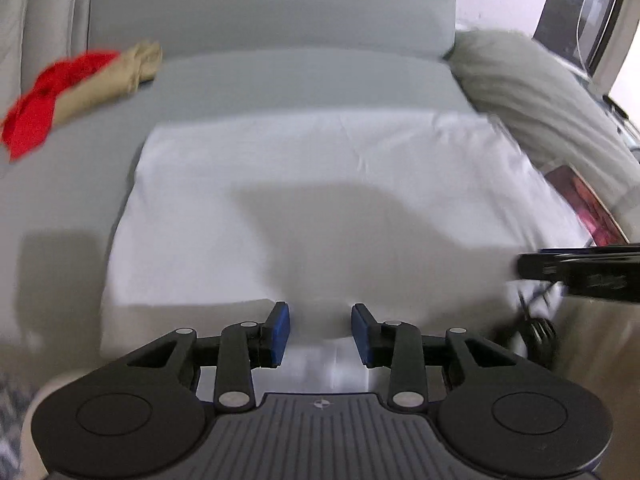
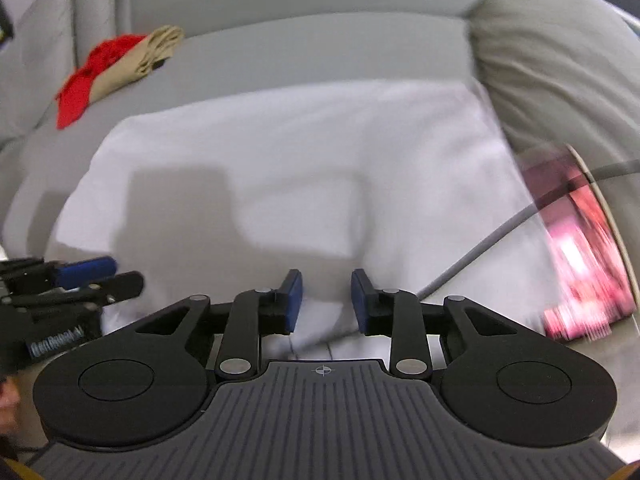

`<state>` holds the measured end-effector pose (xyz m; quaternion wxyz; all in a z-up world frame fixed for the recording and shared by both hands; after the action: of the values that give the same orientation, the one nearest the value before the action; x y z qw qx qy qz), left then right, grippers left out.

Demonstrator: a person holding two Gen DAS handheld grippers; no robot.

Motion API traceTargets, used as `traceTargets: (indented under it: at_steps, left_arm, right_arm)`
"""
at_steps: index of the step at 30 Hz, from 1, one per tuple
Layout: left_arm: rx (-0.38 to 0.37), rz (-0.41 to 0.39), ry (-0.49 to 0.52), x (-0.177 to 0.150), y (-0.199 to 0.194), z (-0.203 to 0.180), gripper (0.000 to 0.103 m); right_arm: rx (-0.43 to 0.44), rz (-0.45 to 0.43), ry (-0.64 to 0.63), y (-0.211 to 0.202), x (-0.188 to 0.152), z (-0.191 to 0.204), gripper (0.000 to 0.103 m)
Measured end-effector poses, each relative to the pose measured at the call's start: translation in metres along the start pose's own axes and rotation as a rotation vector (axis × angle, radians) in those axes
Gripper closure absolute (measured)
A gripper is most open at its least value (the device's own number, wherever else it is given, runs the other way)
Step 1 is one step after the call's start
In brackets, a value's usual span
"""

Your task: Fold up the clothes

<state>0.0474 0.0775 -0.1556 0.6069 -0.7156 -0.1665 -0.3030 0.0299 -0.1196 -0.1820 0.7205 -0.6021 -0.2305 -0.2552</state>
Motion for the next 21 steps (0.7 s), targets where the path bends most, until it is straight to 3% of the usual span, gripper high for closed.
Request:
traceTargets:
  at_steps: [1, 3, 5, 6, 8, 10, 12, 15, 19, 21]
  left_arm:
    - [-0.022, 0.031, -0.021, -0.005, -0.008, 0.002, 0.069]
    - [-0.054, 0.002, -0.045, -0.013, -0.026, 0.002, 0.064]
    - [-0.069, -0.056, -0.061, -0.017, -0.04, 0.002, 0.056]
    - [-0.065, -0.091, -0.066, -0.014, -0.04, 0.001, 0.053]
    - [-0.055, -0.15, -0.08, -0.006, -0.033, -0.002, 0.051]
    - [-0.034, -0.203, -0.088, 0.002, -0.02, -0.007, 0.052]
    - [0.002, -0.275, -0.072, 0.01, -0.006, -0.014, 0.052]
    - [0.024, -0.313, -0.043, 0.017, 0.009, -0.022, 0.056]
    - [0.052, -0.241, 0.017, 0.007, 0.022, -0.029, 0.056]
    - [0.073, -0.187, 0.046, 0.002, 0.014, -0.03, 0.056]
  right_arm:
    - [-0.008, 0.016, 0.037, -0.014, -0.008, -0.006, 0.07]
    - [-0.005, 0.07, 0.165, -0.051, -0.025, -0.027, 0.068]
    - [0.084, 0.035, 0.286, -0.075, -0.033, -0.039, 0.065]
    - [0.123, 0.015, 0.343, -0.082, -0.035, -0.045, 0.051]
    - [0.135, -0.065, 0.4, -0.08, -0.033, -0.053, 0.043]
    - [0.113, -0.099, 0.395, -0.07, -0.03, -0.056, 0.043]
    - [0.108, -0.139, 0.371, -0.054, -0.024, -0.055, 0.068]
    - [0.117, -0.193, 0.333, -0.032, -0.006, -0.05, 0.072]
    - [0.083, -0.206, 0.294, -0.003, 0.003, -0.048, 0.072]
    - [0.061, -0.179, 0.283, 0.005, -0.003, -0.052, 0.087]
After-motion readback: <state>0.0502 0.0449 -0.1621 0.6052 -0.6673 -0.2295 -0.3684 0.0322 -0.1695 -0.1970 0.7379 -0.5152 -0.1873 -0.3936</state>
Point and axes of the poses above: each gripper's, at about its wrist camera, not at the fingertips, and y roughly the way its jaws point, z to its left, x to its top, the point moved 4 cm from there along y, roughly the way its jaws point, and after that the axes turned 10 degrees about -z, right-handed, at the moved point
